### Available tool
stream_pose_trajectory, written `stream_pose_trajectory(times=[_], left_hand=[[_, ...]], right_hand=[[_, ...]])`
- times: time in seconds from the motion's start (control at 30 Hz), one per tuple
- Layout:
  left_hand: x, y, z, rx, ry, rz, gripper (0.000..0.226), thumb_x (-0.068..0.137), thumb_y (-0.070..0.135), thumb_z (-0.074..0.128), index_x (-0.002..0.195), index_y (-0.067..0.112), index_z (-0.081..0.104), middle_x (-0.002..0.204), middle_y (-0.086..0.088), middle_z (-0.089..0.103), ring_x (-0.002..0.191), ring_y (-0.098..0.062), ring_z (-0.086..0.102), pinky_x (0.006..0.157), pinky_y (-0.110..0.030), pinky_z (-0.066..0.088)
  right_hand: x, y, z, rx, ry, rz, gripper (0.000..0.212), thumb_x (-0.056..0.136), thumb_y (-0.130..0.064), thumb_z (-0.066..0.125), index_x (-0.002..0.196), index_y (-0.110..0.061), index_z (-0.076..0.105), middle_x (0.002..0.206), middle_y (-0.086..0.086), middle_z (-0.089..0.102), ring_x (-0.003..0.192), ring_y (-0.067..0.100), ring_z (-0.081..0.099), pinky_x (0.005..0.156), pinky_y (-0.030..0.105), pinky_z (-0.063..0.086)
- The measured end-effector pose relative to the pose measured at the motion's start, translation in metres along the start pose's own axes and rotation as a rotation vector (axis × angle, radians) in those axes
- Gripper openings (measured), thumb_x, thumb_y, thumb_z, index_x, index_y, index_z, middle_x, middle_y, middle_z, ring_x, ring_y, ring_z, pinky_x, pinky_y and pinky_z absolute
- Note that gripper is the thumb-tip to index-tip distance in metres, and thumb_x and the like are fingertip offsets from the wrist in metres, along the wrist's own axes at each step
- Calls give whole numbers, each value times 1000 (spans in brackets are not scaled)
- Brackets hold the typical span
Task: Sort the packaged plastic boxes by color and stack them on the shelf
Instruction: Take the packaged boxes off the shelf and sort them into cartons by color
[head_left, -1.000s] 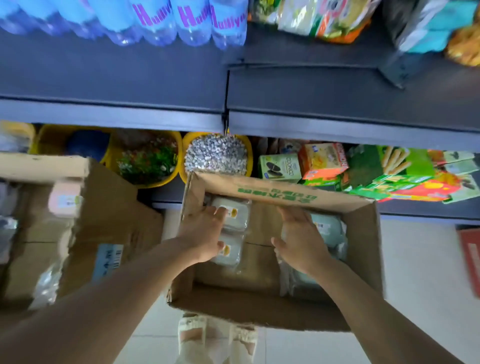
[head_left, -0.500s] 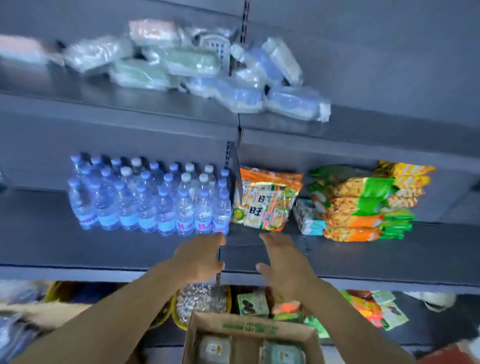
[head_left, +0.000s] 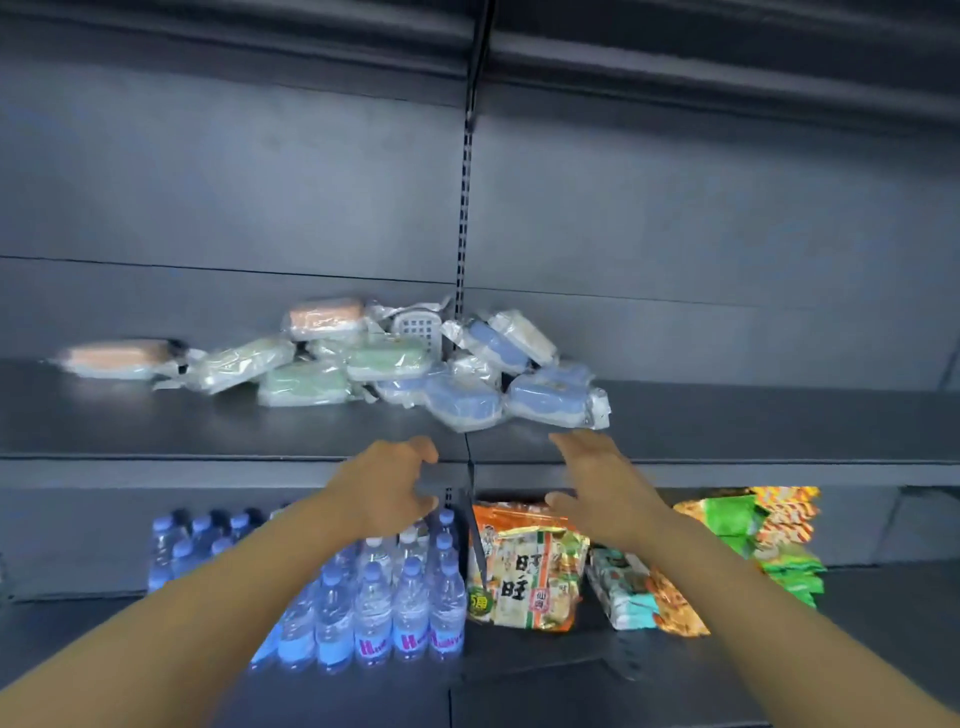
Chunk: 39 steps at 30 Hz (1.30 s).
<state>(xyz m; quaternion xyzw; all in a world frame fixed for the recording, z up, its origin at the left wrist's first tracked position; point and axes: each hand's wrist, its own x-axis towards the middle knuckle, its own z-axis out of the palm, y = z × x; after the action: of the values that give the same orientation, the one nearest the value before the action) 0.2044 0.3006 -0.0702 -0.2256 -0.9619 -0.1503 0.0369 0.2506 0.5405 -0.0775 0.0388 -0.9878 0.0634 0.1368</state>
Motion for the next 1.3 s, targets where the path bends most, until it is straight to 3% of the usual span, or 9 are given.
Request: stream_pose_trajectory(times=[0.2, 0.37, 0.6, 0.7, 0.8, 0.93, 1.07, 1.17, 1.3], left_hand=[[38, 8, -7, 59, 100, 44, 50, 88, 28, 60, 135, 25, 41, 137, 3, 47, 124, -18, 47, 98, -39, 45], [78, 12, -7, 178, 144, 47, 59, 91, 19, 55, 143, 26, 27, 145, 3, 33, 127, -19, 41, 95, -33, 44], [148, -3, -9, 404, 81, 140, 83, 81, -2, 53, 149, 27, 16, 156, -1, 16, 141, -22, 23, 110, -35, 31], [179, -11, -3, 433, 25, 201, 88, 81, 0, 57, 150, 28, 10, 159, 0, 6, 145, -21, 12, 113, -36, 25], [200, -15, 2, 441, -77, 263, 92, 84, 4, 60, 150, 33, 4, 160, 2, -2, 146, -21, 5, 116, -40, 18], [209, -14, 4, 381, -151, 301, 88, 83, 4, 53, 150, 35, 6, 158, 5, 10, 144, -23, 12, 115, -45, 18], [197, -7, -5, 406, -166, 373, 84, 80, 23, 63, 148, 36, 14, 149, 4, 26, 132, -24, 24, 109, -42, 27], [189, -8, -15, 411, -167, 400, 89, 73, 44, 72, 146, 34, 20, 134, 2, 33, 123, -21, 31, 101, -34, 33], [191, -20, -13, 296, -194, 409, 77, 69, 57, 72, 131, 28, 35, 127, 5, 35, 117, -16, 33, 101, -36, 35]], right_hand=[[39, 38, -16, -26, 14, 47, 71, 93, -37, 54, 149, -14, 17, 153, 9, 24, 139, 29, 23, 110, 41, 31], [93, 72, -16, 1, 18, 89, 77, 91, -43, 55, 151, -17, 12, 154, 9, 23, 138, 30, 25, 110, 42, 30], [163, 94, 4, 102, -10, 143, 88, 84, -55, 58, 152, -26, 10, 158, 2, 12, 143, 30, 11, 114, 47, 24], [177, 94, 16, 144, -79, 193, 92, 84, -55, 58, 152, -24, 3, 159, 2, 7, 145, 31, 6, 116, 44, 18], [183, 94, 27, 152, -103, 216, 91, 84, -57, 57, 152, -23, 6, 157, 3, 16, 143, 31, 12, 116, 41, 20], [180, 83, 27, -45, -54, 263, 83, 82, -63, 55, 148, -29, 19, 146, 9, 29, 132, 31, 24, 107, 39, 26], [171, 69, 16, -24, -94, 340, 65, 77, -54, 64, 130, -26, 40, 128, 8, 34, 122, 28, 29, 98, 36, 30], [165, 64, 13, 61, -148, 352, 73, 78, -44, 66, 136, -17, 31, 135, 9, 31, 128, 29, 28, 102, 38, 34], [158, 56, 22, 24, -157, 382, 84, 78, -57, 63, 139, -18, 21, 139, 9, 37, 129, 31, 36, 102, 40, 33]])
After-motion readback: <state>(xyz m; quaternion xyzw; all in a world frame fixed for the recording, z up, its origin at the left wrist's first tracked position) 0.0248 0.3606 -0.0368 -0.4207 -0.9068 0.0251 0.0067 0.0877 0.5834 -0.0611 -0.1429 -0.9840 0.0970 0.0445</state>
